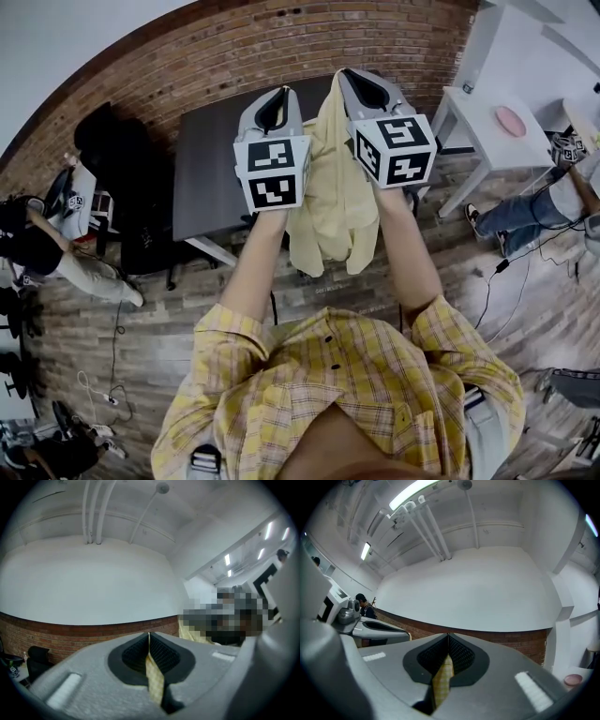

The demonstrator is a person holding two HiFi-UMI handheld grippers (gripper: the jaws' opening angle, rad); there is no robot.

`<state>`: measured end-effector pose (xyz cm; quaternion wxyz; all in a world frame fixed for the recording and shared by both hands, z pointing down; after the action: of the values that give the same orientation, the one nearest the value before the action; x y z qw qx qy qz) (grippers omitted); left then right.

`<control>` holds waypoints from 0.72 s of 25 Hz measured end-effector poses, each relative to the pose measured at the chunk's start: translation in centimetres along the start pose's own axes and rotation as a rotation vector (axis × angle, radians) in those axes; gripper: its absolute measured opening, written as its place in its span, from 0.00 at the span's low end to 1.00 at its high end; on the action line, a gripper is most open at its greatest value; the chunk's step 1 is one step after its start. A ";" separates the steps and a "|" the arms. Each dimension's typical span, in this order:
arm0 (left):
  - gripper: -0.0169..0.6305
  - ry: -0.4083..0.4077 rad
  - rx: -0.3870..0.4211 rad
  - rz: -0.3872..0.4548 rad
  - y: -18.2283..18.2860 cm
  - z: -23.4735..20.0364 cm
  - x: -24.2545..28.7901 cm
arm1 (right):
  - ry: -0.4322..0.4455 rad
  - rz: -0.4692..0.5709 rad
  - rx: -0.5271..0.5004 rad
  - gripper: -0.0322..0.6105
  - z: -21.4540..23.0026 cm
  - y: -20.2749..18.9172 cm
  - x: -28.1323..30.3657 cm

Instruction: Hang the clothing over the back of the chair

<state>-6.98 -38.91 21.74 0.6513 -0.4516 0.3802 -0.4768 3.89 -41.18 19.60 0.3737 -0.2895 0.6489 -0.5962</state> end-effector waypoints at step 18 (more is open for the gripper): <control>0.03 -0.022 -0.061 -0.102 -5.0 0.7 3.2 | -0.004 -0.110 0.066 0.06 2.2 -5.7 2.1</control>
<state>-6.87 -42.55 26.55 0.6161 -0.4951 0.3638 -0.4928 4.12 -44.85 24.89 0.3511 -0.3137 0.6110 -0.6364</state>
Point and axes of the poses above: the fingertips, and each gripper's own axes: x forward along the fingers, z to its right, y out of its top, the point moved 3 cm from there along -x, backward along the fingers, and after that the axes turned 8 degrees about x, right-handed, at the moved point
